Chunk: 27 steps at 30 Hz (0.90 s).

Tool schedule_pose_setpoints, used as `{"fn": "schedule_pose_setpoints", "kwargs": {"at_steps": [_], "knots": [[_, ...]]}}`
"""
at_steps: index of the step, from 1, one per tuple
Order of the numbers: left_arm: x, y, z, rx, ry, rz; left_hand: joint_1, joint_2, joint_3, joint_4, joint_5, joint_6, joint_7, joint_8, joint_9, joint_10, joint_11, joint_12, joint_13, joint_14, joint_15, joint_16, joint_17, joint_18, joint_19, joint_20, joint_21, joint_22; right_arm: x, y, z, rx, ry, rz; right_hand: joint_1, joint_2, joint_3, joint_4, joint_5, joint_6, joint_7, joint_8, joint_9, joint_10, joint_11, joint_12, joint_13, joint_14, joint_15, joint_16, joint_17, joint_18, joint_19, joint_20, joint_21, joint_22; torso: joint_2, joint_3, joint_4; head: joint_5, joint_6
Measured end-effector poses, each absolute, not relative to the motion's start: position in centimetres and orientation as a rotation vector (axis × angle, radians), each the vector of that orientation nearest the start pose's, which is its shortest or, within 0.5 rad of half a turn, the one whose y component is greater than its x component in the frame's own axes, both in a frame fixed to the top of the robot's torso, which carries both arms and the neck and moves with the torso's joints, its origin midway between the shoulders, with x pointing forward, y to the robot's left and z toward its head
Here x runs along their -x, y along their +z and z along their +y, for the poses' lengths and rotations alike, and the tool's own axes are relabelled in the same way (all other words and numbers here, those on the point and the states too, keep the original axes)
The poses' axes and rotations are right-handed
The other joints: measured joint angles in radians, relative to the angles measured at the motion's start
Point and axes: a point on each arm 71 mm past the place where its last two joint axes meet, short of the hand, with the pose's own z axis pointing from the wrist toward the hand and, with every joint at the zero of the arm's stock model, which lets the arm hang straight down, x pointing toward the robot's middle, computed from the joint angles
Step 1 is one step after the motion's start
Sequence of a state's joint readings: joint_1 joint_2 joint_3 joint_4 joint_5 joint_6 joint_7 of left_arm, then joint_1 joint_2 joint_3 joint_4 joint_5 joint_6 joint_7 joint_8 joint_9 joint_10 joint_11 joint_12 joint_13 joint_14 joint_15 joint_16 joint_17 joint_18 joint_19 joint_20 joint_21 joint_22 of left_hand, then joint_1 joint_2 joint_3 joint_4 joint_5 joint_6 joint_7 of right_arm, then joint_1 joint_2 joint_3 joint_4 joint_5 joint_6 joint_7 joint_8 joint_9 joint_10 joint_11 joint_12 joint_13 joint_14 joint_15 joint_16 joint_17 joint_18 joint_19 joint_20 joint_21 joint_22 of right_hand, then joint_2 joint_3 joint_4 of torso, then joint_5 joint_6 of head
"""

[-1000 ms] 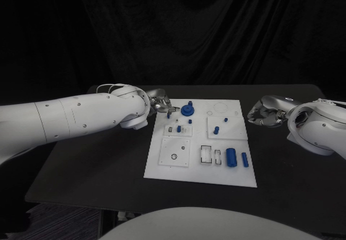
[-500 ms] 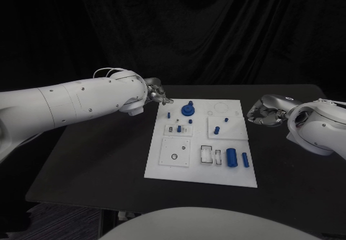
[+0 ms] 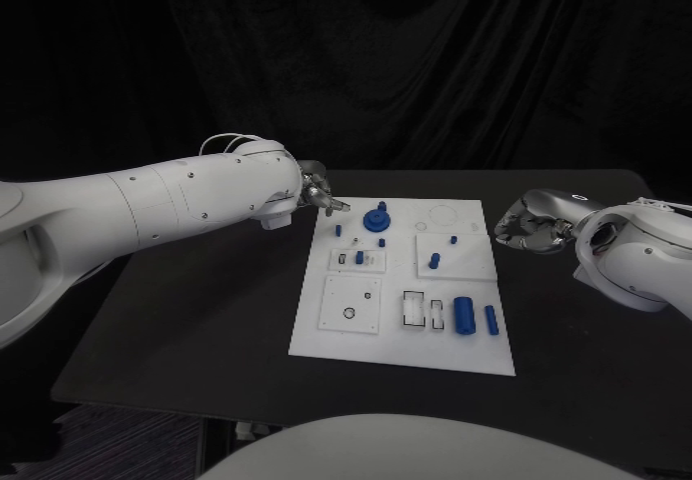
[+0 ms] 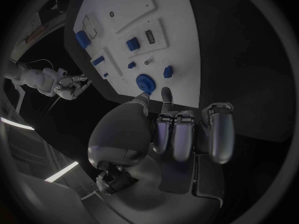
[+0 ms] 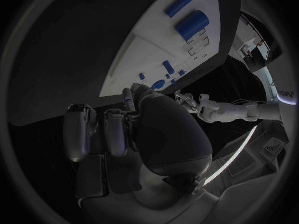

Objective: Assemble the parts on the task board

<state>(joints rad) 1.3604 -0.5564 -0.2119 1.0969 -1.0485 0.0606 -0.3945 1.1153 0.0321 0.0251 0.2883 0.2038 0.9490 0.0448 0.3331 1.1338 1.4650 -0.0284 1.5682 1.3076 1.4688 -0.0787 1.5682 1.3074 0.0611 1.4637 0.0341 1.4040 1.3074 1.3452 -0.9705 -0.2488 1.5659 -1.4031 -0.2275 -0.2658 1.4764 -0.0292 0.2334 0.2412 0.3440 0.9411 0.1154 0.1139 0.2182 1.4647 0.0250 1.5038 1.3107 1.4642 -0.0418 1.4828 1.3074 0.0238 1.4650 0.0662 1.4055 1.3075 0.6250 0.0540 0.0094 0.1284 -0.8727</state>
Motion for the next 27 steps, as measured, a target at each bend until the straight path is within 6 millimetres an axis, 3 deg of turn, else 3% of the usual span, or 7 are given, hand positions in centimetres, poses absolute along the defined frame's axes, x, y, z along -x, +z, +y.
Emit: {"fn": "schedule_pose_setpoints", "kwargs": {"at_steps": [7, 15, 27], "knots": [[-56.2, -22.2, 20.0, 0.174, -0.29, 2.213, 0.0, 0.0, -0.004, -0.004, 0.001, 0.0, 0.0, -0.006, 0.002, 0.0, 0.0, 0.0, 0.0, 0.0, 0.0, 0.0, 0.0, 0.0, 0.0, 0.0, -0.004, 0.0, -47.4, -19.8, -26.5, 0.084, 0.364, 1.866, 0.0, 0.0, 0.0, 0.0, 0.0, 0.0, 0.0, 0.0, 0.0, 0.0, 0.0, 0.0, 0.0, 0.0, 0.0, 0.0, 0.0, 0.0, 0.0, 0.0, 0.0, 0.0, 0.002, -0.0019, -0.0024, -0.001, 0.0], [-56.1, -23.3, 20.0, 0.176, -0.277, 2.242, 0.007, 0.007, -0.007, -0.007, 0.024, 0.0, 0.0, -0.015, 0.005, 0.0, 0.0, 0.0, 0.0, 0.0, 0.0, 0.0, 0.0, 0.0, 0.0, 0.0, -0.008, 0.0, -47.4, -19.8, -26.5, 0.085, 0.364, 1.867, 0.0, 0.0, 0.003, 0.003, 0.0, 0.0, 0.0, 0.0, 0.0, 0.004, 0.004, 0.0, -0.001, 0.0, 0.0, 0.0, 0.0, 0.0, 0.0, 0.0, 0.0, 0.0, 0.002, -0.0024, -0.0035, -0.003, 0.0], [-56.0, -23.9, 19.9, 0.174, -0.284, 2.248, 0.011, 0.011, -0.004, -0.01, 0.031, 0.0, 0.0, -0.019, 0.006, 0.0, 0.0, 0.0, 0.0, 0.0, 0.0, 0.0, 0.0, 0.0, 0.0, 0.0, -0.012, 0.0, -47.4, -19.8, -26.5, 0.086, 0.364, 1.868, 0.0, 0.0, 0.003, 0.003, 0.0, 0.0, 0.0, 0.0, 0.0, 0.004, 0.004, 0.0, -0.001, 0.0, 0.0, 0.0, 0.0, 0.0, 0.0, 0.0, 0.0, 0.0, 0.003, -0.003, -0.0037, -0.001, 0.0]]}}
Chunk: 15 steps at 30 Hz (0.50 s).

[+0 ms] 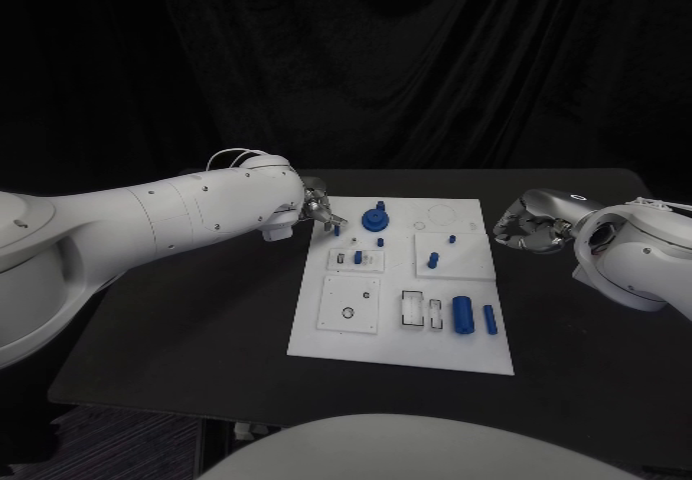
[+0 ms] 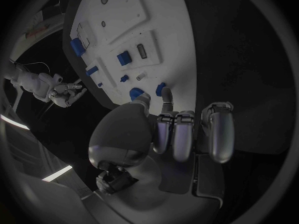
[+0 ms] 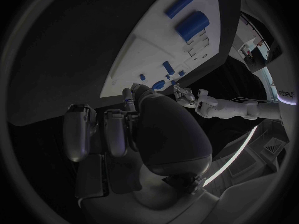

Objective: Assemble the parts on the task board

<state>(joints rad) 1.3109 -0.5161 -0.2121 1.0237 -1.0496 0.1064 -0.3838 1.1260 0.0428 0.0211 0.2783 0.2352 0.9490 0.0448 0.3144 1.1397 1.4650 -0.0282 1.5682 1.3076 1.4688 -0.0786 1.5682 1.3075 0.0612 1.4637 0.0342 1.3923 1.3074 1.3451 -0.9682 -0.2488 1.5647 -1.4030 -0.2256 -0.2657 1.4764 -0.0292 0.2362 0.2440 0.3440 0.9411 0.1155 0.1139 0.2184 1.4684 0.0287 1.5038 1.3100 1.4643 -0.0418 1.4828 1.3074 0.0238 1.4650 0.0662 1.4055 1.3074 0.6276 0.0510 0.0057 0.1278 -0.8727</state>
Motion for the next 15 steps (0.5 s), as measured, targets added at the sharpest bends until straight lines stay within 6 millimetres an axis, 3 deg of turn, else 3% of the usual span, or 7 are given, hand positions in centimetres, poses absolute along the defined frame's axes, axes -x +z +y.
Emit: {"fn": "schedule_pose_setpoints", "kwargs": {"at_steps": [15], "knots": [[-56.11, -23.96, 19.43, 0.16, -0.309, 2.244, 0.009, 0.009, 0.005, -0.005, 0.031, -0.004, 0.004, -0.024, 0.001, 0.0, 0.0, 0.0, 0.0, 0.0, 0.0, 0.0, 0.0, 0.0, 0.0, 0.0, -0.015, 0.0, -47.45, -19.8, -26.43, 0.088, 0.364, 1.872, 0.0, 0.0, 0.003, -0.003, 0.004, 0.0, 0.0, 0.0, 0.0, 0.0, 0.0, 0.0, 0.0, 0.0, 0.0, 0.0, 0.0, 0.0, 0.0, 0.0, 0.0, 0.0, 0.0, 0.0002, 0.0016, -0.002, 0.0]]}}
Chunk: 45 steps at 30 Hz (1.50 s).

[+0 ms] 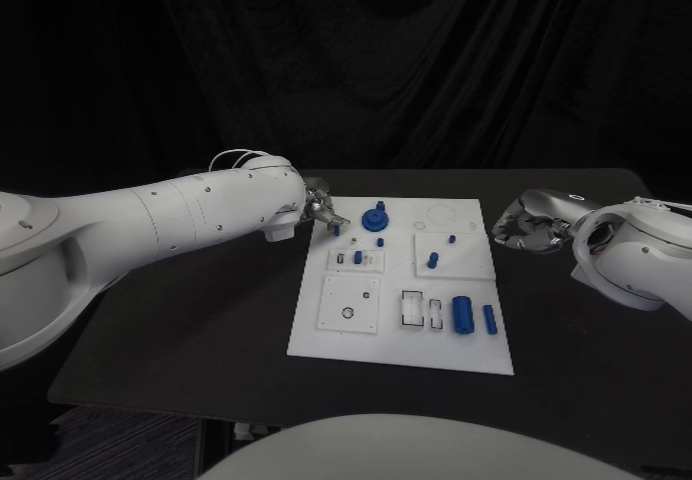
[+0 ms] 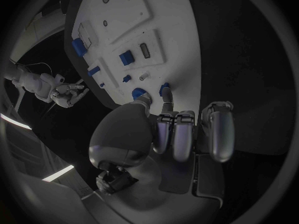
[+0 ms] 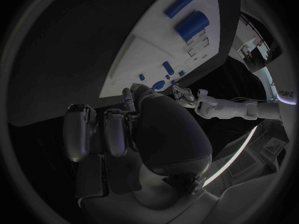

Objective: Assemble the parts on the task board

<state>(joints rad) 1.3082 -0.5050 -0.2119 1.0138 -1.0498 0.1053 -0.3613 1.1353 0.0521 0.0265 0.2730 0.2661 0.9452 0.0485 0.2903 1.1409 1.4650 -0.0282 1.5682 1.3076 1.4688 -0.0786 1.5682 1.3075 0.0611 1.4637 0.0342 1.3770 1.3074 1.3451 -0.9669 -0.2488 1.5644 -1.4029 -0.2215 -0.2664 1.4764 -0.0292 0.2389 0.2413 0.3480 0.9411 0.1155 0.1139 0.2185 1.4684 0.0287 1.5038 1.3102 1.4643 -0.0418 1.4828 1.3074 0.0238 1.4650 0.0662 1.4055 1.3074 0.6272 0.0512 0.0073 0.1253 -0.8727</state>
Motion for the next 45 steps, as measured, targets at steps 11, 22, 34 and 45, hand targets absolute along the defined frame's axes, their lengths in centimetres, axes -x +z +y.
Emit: {"fn": "schedule_pose_setpoints", "kwargs": {"at_steps": [11, 22, 34, 45], "knots": [[-56.17, -24.14, 19.45, 0.163, -0.306, 2.246, 0.021, 0.002, 0.01, -0.01, 0.024, 0.0, 0.0, -0.01, 0.0, 0.003, 0.003, 0.0, 0.0, -0.004, 0.004, 0.0, 0.0, 0.0, 0.0, 0.0, 0.0, 0.0, -47.43, -19.83, -26.4, 0.089, 0.363, 1.876, 0.0, 0.0, 0.0, 0.0, 0.0, 0.0, 0.0, 0.0, 0.0, 0.0, 0.0, 0.0, 0.0, 0.0, 0.0, 0.0, 0.0, 0.0, 0.0, 0.0, 0.0, 0.0, 0.0, 0.0009, -0.001, 0.001, 0.0], [-56.2, -24.33, 19.67, 0.17, -0.297, 2.248, 0.029, 0.002, 0.014, -0.014, 0.03, 0.0, 0.0, -0.01, 0.001, 0.003, 0.003, 0.0, 0.0, -0.004, 0.004, 0.0, 0.0, 0.0, 0.0, 0.0, 0.0, 0.0, -47.43, -19.87, -26.35, 0.092, 0.363, 1.881, 0.0, 0.0, 0.0, 0.0, 0.0, 0.004, 0.004, 0.0, 0.0, 0.0, 0.0, 0.0, 0.0, 0.0, 0.0, 0.0, 0.0, 0.0, 0.0, 0.0, 0.0, 0.0, 0.0, 0.0008, -0.0016, 0.001, 0.0], [-56.26, -24.47, 19.63, 0.172, -0.293, 2.25, 0.041, 0.007, 0.025, -0.025, 0.038, -0.001, 0.0, -0.022, 0.001, 0.003, 0.003, 0.0, 0.0, -0.004, 0.004, 0.0, 0.0, 0.0, -0.004, 0.004, -0.004, 0.0, -47.42, -19.9, -26.33, 0.094, 0.361, 1.885, 0.0, 0.0, 0.0, 0.0, 0.0, 0.004, 0.004, 0.0, 0.0, 0.0, 0.0, 0.0, 0.0, 0.0, 0.0, 0.0, 0.0, 0.0, 0.0, 0.0, -0.005, 0.0, 0.001, 0.0004, -0.0005, 0.0, 0.0], [-56.22, -24.81, 19.71, 0.173, -0.29, 2.258, 0.054, 0.011, 0.048, -0.041, 0.074, -0.014, 0.007, -0.045, 0.001, 0.0, 0.007, 0.0, 0.0, -0.004, 0.004, 0.0, 0.0, 0.0, -0.004, 0.004, -0.008, 0.0, -47.41, -19.93, -26.34, 0.095, 0.36, 1.889, 0.0, 0.0, 0.0, 0.0, 0.0, 0.004, 0.004, 0.0, 0.0, 0.0, 0.0, 0.0, 0.0, 0.0, 0.0, 0.0, 0.0, 0.0, 0.0, 0.0, -0.005, 0.0, 0.001, 0.0003, -0.0007, -0.001, 0.0]]}}
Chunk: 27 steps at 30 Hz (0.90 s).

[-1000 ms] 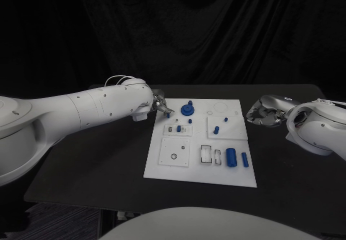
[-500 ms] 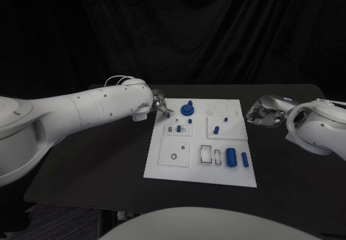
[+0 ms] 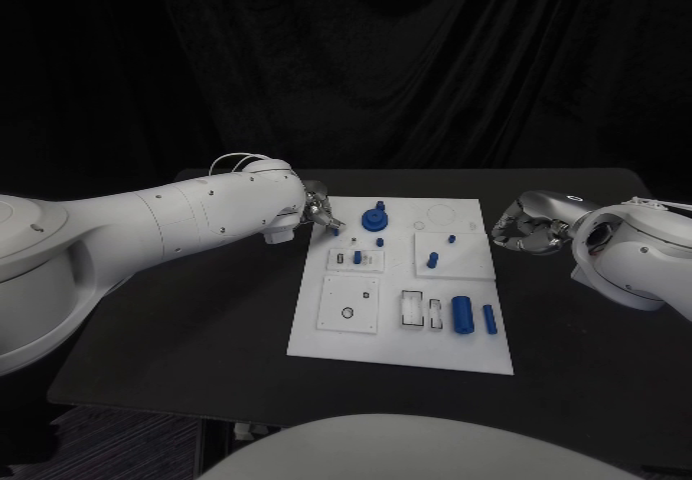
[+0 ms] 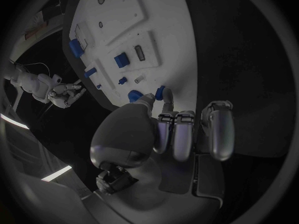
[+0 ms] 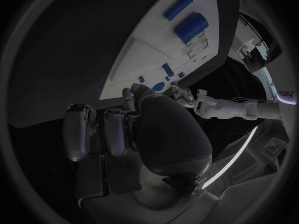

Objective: Assemble the parts on the task board

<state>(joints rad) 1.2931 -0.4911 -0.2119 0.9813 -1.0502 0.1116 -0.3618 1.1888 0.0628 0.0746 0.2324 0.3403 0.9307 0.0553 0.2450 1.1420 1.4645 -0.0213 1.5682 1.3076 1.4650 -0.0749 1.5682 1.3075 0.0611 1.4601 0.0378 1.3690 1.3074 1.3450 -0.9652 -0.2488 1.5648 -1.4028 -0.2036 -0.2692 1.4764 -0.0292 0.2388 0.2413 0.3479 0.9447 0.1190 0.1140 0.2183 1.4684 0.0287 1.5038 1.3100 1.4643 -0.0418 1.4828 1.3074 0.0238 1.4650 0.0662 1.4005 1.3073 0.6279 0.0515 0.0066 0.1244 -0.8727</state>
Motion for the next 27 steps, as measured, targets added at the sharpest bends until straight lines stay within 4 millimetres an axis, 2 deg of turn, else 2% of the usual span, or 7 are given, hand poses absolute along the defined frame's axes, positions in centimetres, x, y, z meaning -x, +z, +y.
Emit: {"fn": "schedule_pose_setpoints", "kwargs": {"at_steps": [9, 14, 17, 21, 24, 27], "knots": [[-56.12, -25.1, 19.67, 0.169, -0.298, 2.264, 0.004, -0.004, 0.029, -0.005, 0.053, -0.004, 0.004, -0.019, 0.0, 0.0, 0.0, 0.0, 0.0, 0.004, 0.004, 0.0, 0.0, 0.0, -0.004, 0.004, -0.004, 0.0, -47.4, -19.95, -26.32, 0.09, 0.363, 1.893, 0.0, 0.0, 0.0, 0.0, 0.0, 0.0, 0.0, 0.0, -0.001, 0.0, 0.0, 0.0, 0.0, 0.0, 0.0, 0.0, 0.0, 0.0, 0.0, 0.0, 0.0, 0.0, 0.0, 0.0, -0.0001, 0.0, 0.0], [-56.11, -25.13, 19.56, 0.163, -0.311, 2.262, 0.008, -0.008, 0.062, -0.008, 0.104, -0.004, 0.004, -0.028, 0.0, 0.003, 0.003, 0.0, 0.0, 0.001, 0.006, 0.0, 0.0, 0.0, -0.004, 0.004, -0.008, 0.0, -47.41, -19.97, -26.27, 0.085, 0.367, 1.897, 0.0, 0.0, 0.0, 0.0, 0.0, 0.0, 0.0, 0.0, 0.0, 0.0, 0.0, 0.0, 0.0, 0.0, 0.0, 0.0, 0.0, 0.0, 0.0, 0.0, 0.0, 0.0, 0.0, 0.0, -0.0002, 0.002, 0.0], [-56.1, -25.16, 19.48, 0.159, -0.319, 2.262, 0.008, -0.008, 0.068, -0.009, 0.115, -0.004, 0.004, -0.028, 0.0, 0.003, 0.003, 0.0, 0.0, 0.0, 0.007, 0.0, 0.0, 0.0, -0.004, 0.004, -0.008, 0.0, -47.41, -19.99, -26.28, 0.082, 0.368, 1.899, 0.0, 0.0, 0.0, 0.0, 0.0, 0.0, 0.0, 0.0, 0.0, 0.0, 0.0, 0.0, 0.0, 0.0, 0.0, 0.0, 0.0, 0.0, 0.0, 0.0, 0.0, 0.0, 0.0, -0.0001, -0.0002, 0.002, 0.0], [-56.09, -25.18, 19.43, 0.155, -0.327, 2.261, 0.013, -0.013, 0.102, -0.015, 0.151, -0.004, 0.004, -0.035, 0.006, 0.003, 0.003, 0.0, 0.0, 0.0, 0.007, 0.0, 0.0, 0.0, -0.007, 0.007, -0.012, 0.0, -47.41, -20.0, -26.28, 0.08, 0.369, 1.901, 0.0, 0.0, 0.0, 0.0, 0.0, 0.0, 0.0, 0.0, 0.0, 0.0, 0.0, 0.0, 0.0, 0.0, 0.0, 0.0, 0.0, 0.0, 0.0, 0.0, 0.0, 0.0, 0.0, -0.0001, -0.0001, 0.002, 0.0], [-56.09, -25.18, 19.43, 0.154, -0.331, 2.26, 0.013, -0.031, 0.156, -0.024, 0.232, -0.004, 0.004, -0.039, 0.015, 0.003, 0.003, 0.0, 0.0, 0.0, 0.007, 0.0, 0.0, 0.0, -0.007, 0.007, -0.012, 0.0, -47.41, -20.02, -26.28, 0.08, 0.369, 1.903, 0.0, 0.0, 0.0, 0.0, 0.0, 0.0, 0.0, 0.0, 0.0, 0.0, 0.0, 0.0, 0.0, 0.0, 0.0, 0.0, 0.0, 0.0, 0.0, 0.0, 0.0, 0.001, 0.0, -0.0001, -0.0001, 0.004, 0.0], [-56.07, -25.19, 19.51, 0.154, -0.333, 2.26, 0.009, -0.047, 0.196, -0.032, 0.266, -0.004, 0.005, -0.04, 0.025, 0.003, 0.003, 0.0, 0.0, 0.0, 0.007, 0.0, 0.0, 0.0, -0.007, 0.007, -0.016, 0.0, -47.4, -20.03, -26.28, 0.079, 0.369, 1.905, 0.0, 0.0, 0.0, 0.0, 0.0, 0.0, 0.0, 0.0, 0.0, 0.0, 0.0, 0.0, 0.001, 0.0, 0.0, 0.0, 0.0, 0.0, 0.0, 0.0, 0.0, 0.001, 0.0, -0.0001, -0.0002, 0.005, 0.0]]}}
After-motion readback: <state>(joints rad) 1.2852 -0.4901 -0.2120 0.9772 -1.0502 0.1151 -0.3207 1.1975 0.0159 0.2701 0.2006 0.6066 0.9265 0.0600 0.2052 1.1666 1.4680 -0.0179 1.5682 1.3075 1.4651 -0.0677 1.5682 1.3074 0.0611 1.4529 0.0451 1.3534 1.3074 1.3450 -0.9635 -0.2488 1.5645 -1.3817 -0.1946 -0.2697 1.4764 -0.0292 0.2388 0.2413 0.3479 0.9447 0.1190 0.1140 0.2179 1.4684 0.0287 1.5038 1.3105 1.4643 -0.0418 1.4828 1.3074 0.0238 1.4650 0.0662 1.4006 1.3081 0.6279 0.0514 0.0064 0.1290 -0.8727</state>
